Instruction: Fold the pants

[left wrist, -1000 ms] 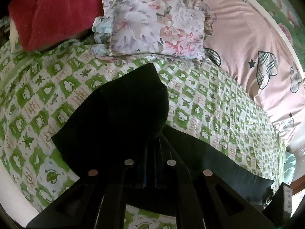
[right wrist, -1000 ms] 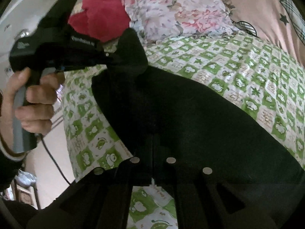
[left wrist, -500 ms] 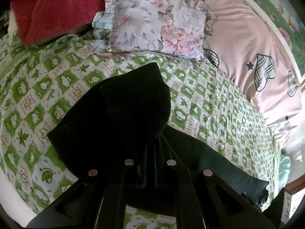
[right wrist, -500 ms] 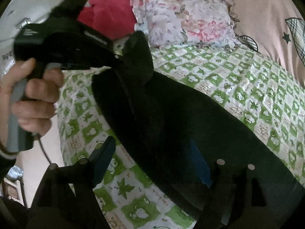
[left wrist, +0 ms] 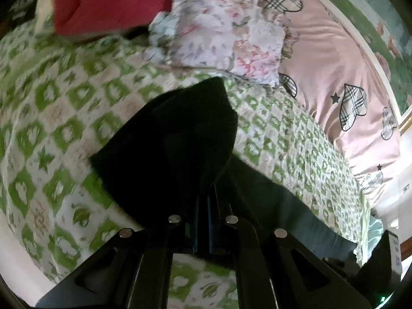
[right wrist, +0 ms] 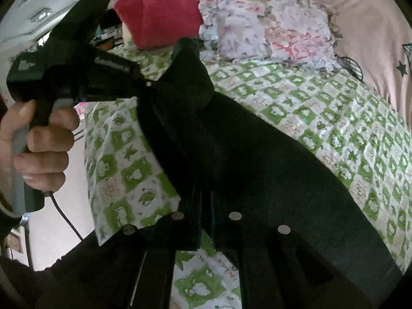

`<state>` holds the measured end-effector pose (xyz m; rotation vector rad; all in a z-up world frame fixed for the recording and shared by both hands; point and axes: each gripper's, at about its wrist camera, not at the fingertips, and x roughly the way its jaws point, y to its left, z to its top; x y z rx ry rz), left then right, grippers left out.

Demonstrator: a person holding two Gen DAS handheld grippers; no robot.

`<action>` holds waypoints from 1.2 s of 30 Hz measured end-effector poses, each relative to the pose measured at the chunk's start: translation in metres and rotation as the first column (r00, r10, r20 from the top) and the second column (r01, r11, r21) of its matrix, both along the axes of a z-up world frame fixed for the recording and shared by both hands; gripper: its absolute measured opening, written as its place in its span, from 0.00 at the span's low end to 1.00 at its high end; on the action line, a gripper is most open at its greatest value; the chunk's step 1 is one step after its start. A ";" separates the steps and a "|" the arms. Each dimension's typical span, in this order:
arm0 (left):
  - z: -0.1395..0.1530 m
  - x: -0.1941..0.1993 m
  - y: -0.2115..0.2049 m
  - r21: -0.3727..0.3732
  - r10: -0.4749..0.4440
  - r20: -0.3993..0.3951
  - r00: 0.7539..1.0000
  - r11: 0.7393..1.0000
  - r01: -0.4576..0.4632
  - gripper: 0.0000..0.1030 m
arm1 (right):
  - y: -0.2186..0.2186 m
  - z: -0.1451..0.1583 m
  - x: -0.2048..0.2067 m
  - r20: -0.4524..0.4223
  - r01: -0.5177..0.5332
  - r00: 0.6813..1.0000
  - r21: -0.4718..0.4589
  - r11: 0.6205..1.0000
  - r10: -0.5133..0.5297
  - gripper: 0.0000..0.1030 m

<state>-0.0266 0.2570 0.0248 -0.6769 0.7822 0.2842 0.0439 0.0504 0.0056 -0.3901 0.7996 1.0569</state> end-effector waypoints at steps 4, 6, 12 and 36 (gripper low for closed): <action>-0.021 -0.011 0.007 -0.040 0.019 -0.024 1.000 0.999 -0.020 0.03 | 0.008 -0.015 0.000 -0.019 -0.007 1.000 -0.044 0.999 0.006 0.06; -0.028 -0.013 0.009 -0.040 0.018 -0.032 0.999 0.999 -0.019 0.03 | 0.012 -0.023 0.000 -0.035 -0.006 0.999 -0.070 0.998 0.004 0.08; -0.027 -0.022 0.011 0.004 0.020 -0.052 0.998 1.000 -0.020 0.08 | 0.011 -0.024 -0.005 -0.054 -0.012 0.999 -0.067 0.998 0.009 0.30; -0.017 -0.013 0.045 -0.043 0.162 -0.184 0.969 0.984 -0.173 0.74 | -0.022 0.008 0.050 -0.227 0.178 0.963 0.126 0.976 -0.147 0.39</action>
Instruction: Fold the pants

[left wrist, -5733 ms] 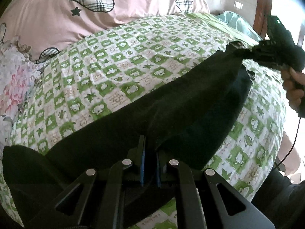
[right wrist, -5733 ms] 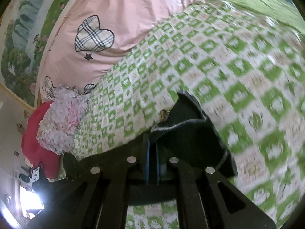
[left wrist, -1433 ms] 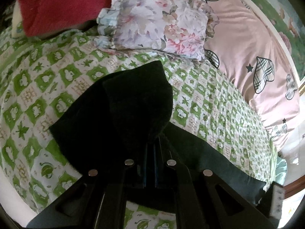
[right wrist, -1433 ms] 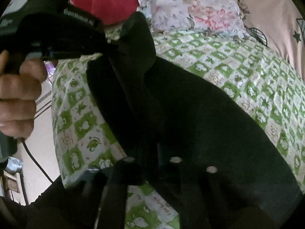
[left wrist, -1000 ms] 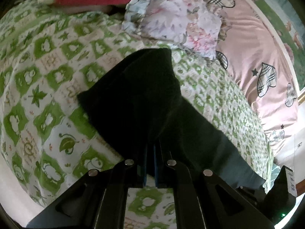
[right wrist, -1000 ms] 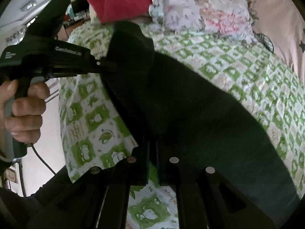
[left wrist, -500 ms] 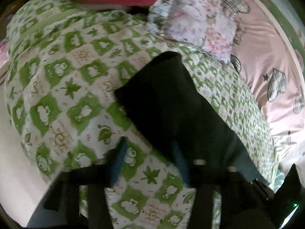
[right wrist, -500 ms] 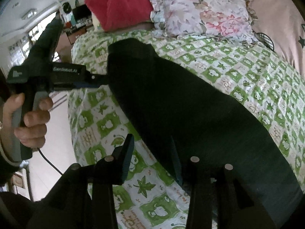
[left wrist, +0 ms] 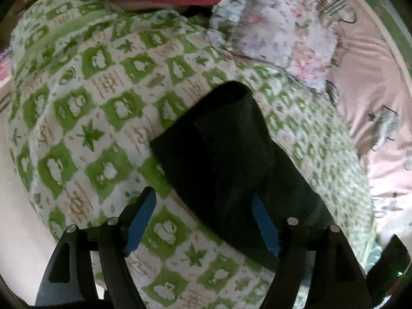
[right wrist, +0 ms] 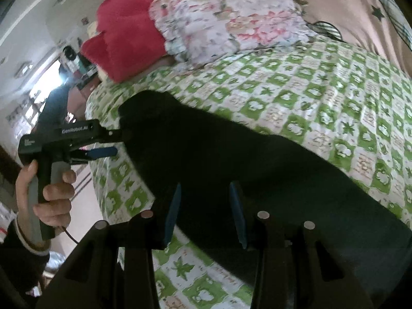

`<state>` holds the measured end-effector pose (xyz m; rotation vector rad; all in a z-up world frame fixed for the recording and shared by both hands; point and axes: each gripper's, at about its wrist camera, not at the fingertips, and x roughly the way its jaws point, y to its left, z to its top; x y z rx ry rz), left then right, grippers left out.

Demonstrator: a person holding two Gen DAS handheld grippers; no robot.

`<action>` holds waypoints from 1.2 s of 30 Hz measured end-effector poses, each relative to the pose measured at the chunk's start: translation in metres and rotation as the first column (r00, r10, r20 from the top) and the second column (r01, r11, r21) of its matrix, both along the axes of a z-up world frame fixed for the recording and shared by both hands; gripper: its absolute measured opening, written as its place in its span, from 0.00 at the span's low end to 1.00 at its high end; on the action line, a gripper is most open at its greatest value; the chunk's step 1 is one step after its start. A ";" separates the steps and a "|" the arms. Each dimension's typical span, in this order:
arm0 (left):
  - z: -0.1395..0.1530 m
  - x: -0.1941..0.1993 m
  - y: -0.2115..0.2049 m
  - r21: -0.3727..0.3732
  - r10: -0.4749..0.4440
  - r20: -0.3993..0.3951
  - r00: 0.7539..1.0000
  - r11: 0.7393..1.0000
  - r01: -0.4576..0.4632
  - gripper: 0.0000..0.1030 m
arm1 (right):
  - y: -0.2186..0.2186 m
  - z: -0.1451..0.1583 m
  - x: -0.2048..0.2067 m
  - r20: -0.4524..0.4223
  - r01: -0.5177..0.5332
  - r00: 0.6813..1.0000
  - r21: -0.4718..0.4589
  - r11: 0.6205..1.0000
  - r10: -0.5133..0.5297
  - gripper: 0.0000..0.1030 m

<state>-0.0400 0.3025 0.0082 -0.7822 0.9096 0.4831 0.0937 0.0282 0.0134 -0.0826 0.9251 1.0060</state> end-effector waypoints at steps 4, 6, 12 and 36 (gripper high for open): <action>-0.007 -0.002 0.011 0.039 0.067 -0.042 0.997 0.997 -0.065 0.74 | -0.007 0.002 0.026 -0.006 0.081 0.997 0.007 0.997 -0.081 0.39; -0.014 -0.007 0.016 0.043 0.086 -0.062 0.994 0.996 -0.084 0.74 | -0.012 0.001 0.044 -0.017 0.123 0.992 0.012 0.992 -0.122 0.39; -0.031 -0.016 0.024 0.009 0.081 -0.047 0.996 0.997 -0.080 0.74 | -0.001 -0.014 0.101 -0.066 0.181 0.981 -0.032 0.983 -0.183 0.39; -0.002 0.022 0.001 0.240 -0.122 0.091 0.988 0.966 0.097 0.16 | 0.049 -0.013 0.099 0.157 0.076 0.987 -0.210 0.975 -0.043 0.09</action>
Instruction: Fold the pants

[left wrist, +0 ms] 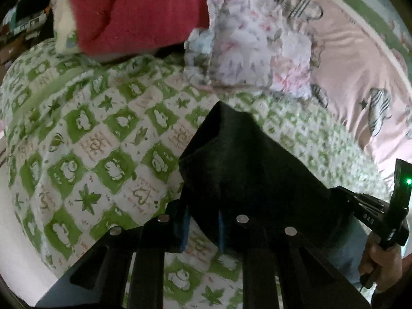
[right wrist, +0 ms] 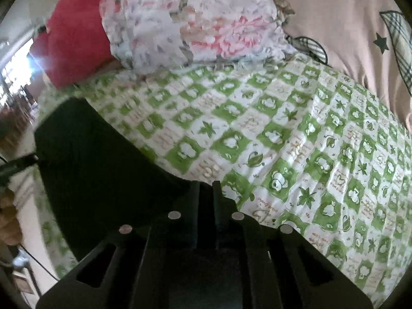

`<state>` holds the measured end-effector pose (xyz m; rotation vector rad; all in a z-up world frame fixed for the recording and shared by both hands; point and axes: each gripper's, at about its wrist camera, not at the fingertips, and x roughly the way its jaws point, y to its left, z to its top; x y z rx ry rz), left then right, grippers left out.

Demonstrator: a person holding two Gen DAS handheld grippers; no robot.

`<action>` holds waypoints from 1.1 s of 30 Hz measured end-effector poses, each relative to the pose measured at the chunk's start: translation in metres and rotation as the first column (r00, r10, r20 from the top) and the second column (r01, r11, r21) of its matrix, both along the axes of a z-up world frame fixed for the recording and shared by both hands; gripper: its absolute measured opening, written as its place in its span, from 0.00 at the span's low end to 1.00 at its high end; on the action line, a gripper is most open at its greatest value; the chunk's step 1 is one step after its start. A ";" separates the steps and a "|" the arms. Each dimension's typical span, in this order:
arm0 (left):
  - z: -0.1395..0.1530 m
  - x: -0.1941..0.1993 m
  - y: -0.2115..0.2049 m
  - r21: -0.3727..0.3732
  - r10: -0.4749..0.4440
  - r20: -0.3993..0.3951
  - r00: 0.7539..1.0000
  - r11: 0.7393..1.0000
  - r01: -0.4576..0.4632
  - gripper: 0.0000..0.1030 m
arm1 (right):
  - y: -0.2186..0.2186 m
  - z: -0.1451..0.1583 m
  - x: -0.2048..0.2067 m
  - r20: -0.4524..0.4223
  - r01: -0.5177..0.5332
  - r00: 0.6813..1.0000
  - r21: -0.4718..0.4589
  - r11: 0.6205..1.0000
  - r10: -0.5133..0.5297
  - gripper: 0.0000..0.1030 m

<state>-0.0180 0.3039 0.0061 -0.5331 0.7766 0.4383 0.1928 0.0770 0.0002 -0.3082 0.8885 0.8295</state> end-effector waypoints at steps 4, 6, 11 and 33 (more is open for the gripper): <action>-0.023 0.011 0.007 0.016 -0.006 -0.072 0.997 1.000 0.007 0.19 | 0.004 -0.032 0.006 -0.042 0.042 0.998 -0.042 0.998 -0.044 0.12; -0.021 0.007 0.009 0.013 -0.002 -0.069 0.998 1.000 0.003 0.29 | -0.003 -0.030 0.004 -0.032 0.078 0.996 -0.019 0.997 -0.078 0.20; -0.005 -0.012 0.008 0.029 0.039 -0.044 0.998 0.999 -0.038 0.40 | -0.032 -0.004 -0.008 -0.019 0.144 0.990 0.052 0.988 -0.143 0.35; 0.046 0.007 -0.123 0.088 -0.246 0.013 0.969 0.966 0.243 0.56 | -0.223 0.014 -0.106 -0.157 0.448 0.894 0.257 0.857 -0.420 0.50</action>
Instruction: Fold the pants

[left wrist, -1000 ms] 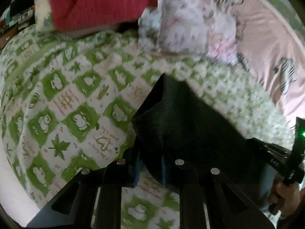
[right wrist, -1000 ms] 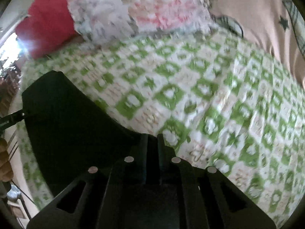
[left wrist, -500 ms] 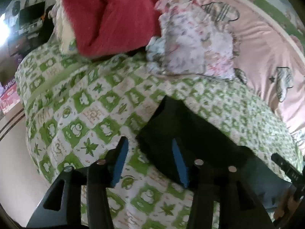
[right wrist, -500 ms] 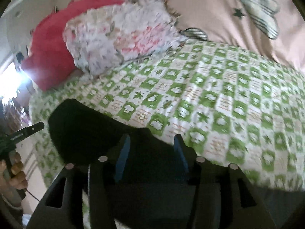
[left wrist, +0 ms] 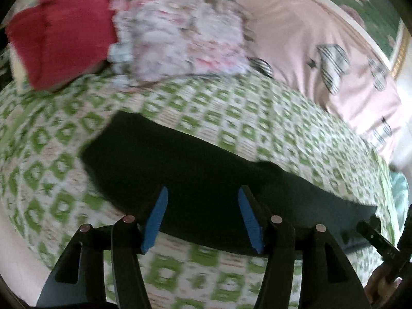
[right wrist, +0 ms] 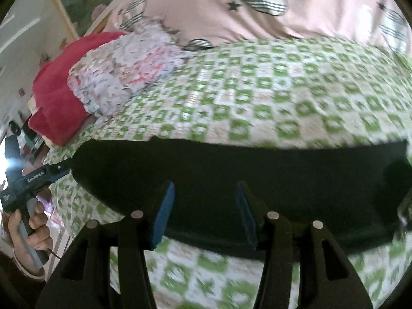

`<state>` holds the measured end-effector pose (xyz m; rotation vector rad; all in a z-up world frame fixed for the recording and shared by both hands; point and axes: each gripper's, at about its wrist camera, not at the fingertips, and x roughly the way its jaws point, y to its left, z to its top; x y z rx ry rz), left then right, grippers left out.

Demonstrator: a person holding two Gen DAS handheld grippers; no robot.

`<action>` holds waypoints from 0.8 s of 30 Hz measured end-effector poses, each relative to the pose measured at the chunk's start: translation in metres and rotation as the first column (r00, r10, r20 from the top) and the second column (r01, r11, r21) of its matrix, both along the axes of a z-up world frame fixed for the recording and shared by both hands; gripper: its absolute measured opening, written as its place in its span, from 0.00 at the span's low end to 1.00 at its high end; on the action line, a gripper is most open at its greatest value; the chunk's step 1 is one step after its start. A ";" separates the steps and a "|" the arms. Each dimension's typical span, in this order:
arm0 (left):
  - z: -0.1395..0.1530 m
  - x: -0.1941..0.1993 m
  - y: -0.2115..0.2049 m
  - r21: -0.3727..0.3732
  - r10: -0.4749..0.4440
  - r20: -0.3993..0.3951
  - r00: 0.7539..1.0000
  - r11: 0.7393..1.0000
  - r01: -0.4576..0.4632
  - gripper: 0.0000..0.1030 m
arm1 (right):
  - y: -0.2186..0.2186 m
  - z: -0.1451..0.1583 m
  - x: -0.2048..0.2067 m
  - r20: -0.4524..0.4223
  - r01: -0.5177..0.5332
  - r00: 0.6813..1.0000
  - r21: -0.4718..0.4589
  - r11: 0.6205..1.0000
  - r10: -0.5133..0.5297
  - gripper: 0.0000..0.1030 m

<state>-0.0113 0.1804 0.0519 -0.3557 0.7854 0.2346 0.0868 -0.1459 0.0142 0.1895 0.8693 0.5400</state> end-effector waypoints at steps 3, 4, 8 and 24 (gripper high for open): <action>-0.002 0.010 -0.024 0.012 -0.057 -0.012 0.998 0.998 0.057 0.57 | -0.026 -0.005 -0.010 -0.012 0.056 0.998 0.010 0.998 -0.056 0.50; -0.002 0.013 -0.032 0.014 -0.075 -0.014 0.997 0.997 0.075 0.58 | -0.034 -0.006 -0.013 -0.016 0.076 0.997 0.013 0.997 -0.076 0.50; -0.004 0.023 -0.058 0.023 -0.136 -0.027 0.990 0.990 0.136 0.61 | -0.070 -0.011 -0.025 -0.027 0.165 0.986 0.029 0.986 -0.164 0.51; -0.015 0.059 -0.180 0.089 -0.450 -0.098 0.888 0.884 0.458 0.61 | -0.166 -0.028 -0.038 -0.076 0.417 0.908 0.081 0.905 -0.412 0.51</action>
